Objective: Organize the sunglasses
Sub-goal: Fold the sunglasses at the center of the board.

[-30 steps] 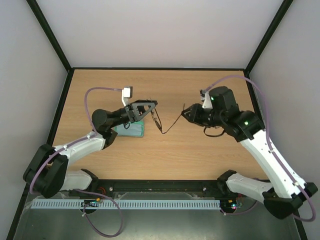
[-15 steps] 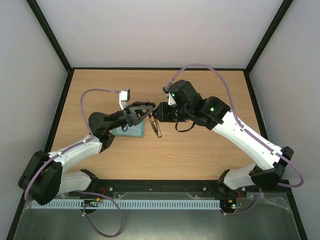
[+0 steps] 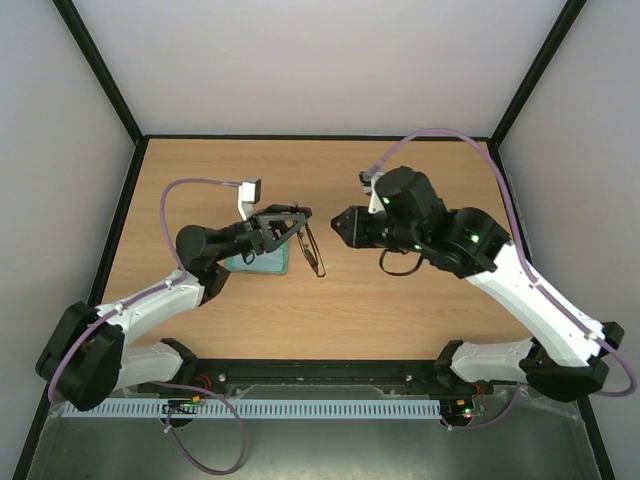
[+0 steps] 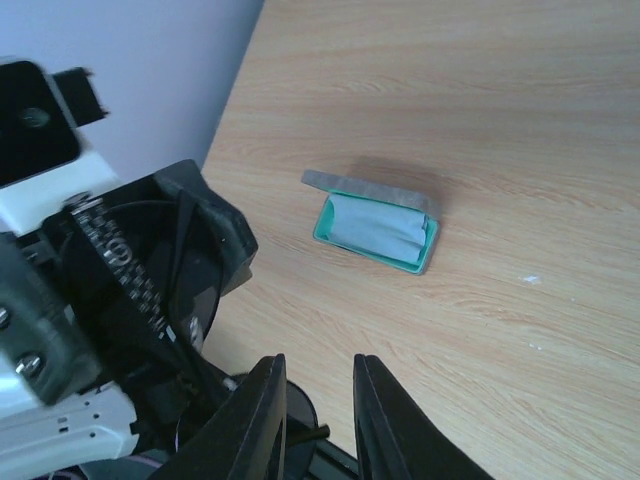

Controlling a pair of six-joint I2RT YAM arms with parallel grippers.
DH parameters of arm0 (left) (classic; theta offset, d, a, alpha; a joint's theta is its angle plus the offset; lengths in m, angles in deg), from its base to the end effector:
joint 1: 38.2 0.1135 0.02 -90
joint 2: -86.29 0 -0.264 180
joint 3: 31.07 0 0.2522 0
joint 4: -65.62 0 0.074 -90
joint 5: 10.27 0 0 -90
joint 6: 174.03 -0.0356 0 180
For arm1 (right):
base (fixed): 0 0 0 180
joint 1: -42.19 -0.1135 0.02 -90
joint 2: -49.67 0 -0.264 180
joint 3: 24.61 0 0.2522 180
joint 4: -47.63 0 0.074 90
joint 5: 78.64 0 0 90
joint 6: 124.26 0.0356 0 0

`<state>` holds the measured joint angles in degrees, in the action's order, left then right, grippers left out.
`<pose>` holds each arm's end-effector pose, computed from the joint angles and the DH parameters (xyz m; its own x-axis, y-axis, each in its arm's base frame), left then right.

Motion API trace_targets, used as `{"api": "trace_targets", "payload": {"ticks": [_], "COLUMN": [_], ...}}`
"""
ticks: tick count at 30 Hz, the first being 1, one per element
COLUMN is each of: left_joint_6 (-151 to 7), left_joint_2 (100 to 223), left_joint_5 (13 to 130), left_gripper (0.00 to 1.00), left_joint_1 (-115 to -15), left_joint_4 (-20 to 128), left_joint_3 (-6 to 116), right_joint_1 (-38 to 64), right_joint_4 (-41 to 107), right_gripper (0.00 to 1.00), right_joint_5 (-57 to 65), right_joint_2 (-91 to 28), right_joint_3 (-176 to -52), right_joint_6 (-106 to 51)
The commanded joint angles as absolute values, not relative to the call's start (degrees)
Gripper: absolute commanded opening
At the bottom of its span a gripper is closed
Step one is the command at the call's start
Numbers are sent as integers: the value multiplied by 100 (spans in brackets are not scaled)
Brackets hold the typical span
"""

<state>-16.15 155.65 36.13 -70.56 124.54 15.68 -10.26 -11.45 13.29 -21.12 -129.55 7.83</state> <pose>0.1897 -0.1493 0.3227 -0.6056 -0.4105 -0.6817 0.7861 -0.1753 -0.5927 0.1480 0.1905 0.4582 -0.7093 0.1765 -0.6825 -0.4020 0.6940 0.5973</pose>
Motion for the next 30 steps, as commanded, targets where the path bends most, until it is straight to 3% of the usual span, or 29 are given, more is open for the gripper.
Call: {"api": "trace_targets", "payload": {"ticks": [1,12,16,30], "left_joint_6": [-1208,-195,145,217], "left_joint_2": [15534,15462,15363,15361], "left_joint_5": [3295,2911,2956,3014], "left_gripper": [53,53,53,53], "left_joint_1": [-7073,-7138,-7167,-7476], "left_joint_4": [13352,14106,14326,14277], "left_joint_3": [1598,1661,1626,1757], "right_joint_1": [-855,-637,-636,-535], "right_joint_4": [-1260,1700,1915,1849], "right_gripper": [21,21,32,40], "right_joint_5": [1207,-2676,-2777,-2528], "right_joint_2": [-1544,-479,-434,-790], "right_joint_3": [-12740,-10985,-10833,-10698], "right_joint_6": [531,781,779,610]}}
